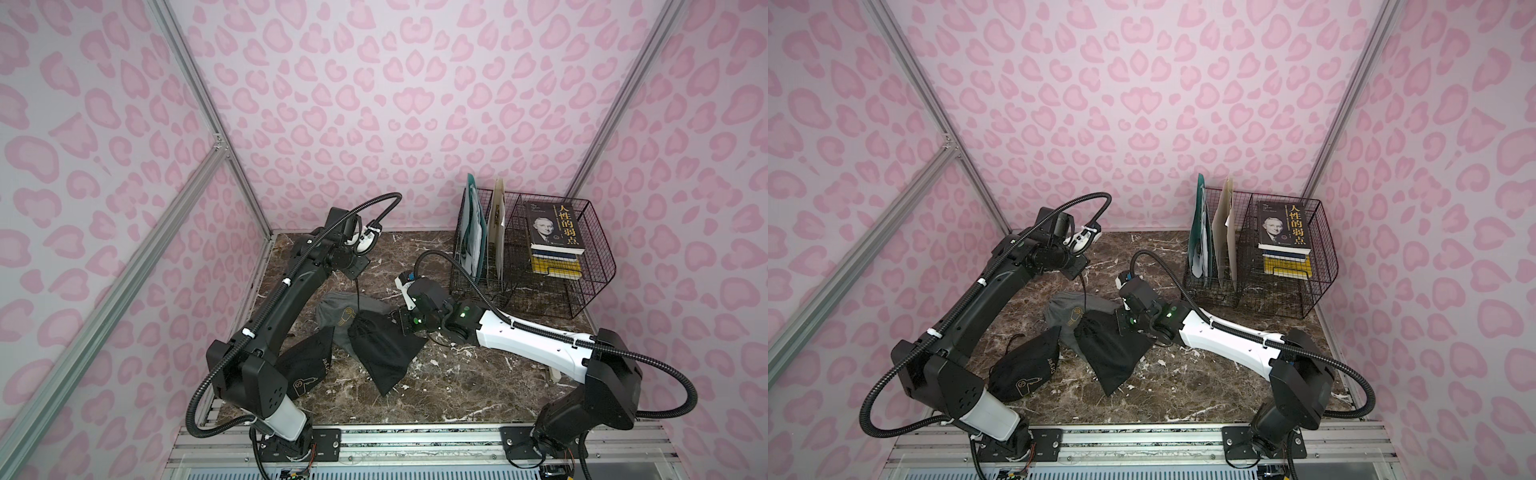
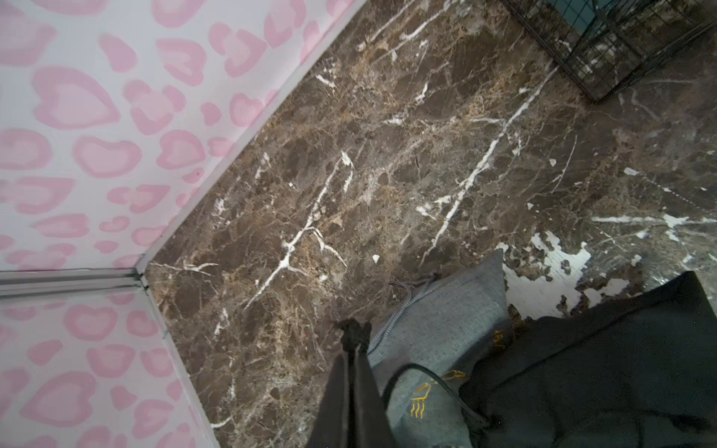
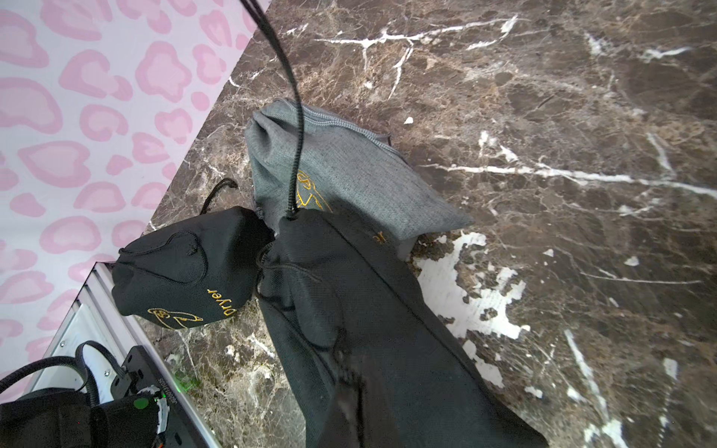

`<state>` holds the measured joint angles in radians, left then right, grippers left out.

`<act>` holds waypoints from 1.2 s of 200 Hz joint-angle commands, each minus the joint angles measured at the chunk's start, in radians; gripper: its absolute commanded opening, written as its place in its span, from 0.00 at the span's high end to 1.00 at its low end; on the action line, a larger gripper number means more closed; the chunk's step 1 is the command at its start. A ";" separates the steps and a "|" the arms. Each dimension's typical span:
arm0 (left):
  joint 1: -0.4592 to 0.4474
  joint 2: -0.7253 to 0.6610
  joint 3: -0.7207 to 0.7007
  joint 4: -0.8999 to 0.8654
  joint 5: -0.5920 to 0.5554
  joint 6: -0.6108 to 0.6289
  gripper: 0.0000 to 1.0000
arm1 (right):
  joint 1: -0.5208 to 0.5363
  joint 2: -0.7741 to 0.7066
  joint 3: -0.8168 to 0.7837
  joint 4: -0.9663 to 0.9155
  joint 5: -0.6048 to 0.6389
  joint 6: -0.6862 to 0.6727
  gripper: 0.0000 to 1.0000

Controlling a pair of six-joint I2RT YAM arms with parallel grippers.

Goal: Pack away hair dryers
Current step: Place the drawstrings on both sides at the center of the board, then reset both arms

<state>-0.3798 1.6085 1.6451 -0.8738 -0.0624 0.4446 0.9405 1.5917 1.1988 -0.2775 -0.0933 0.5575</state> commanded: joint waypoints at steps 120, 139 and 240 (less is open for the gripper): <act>0.025 0.043 0.176 -0.547 0.478 0.164 0.39 | -0.079 -0.200 -0.079 -0.130 -0.266 -0.127 0.44; 0.025 -0.006 0.231 -0.545 0.503 0.111 0.38 | -0.160 -0.309 -0.144 -0.079 -0.221 -0.116 0.33; 0.075 -0.839 -0.854 0.650 -0.143 -0.356 0.01 | -0.590 -1.178 -1.067 0.704 0.422 -0.305 0.01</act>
<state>-0.3351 0.8944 1.0248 -0.6674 -0.0113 0.1699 0.4492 0.5598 0.2718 0.1780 0.2180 0.2806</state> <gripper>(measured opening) 1.000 0.987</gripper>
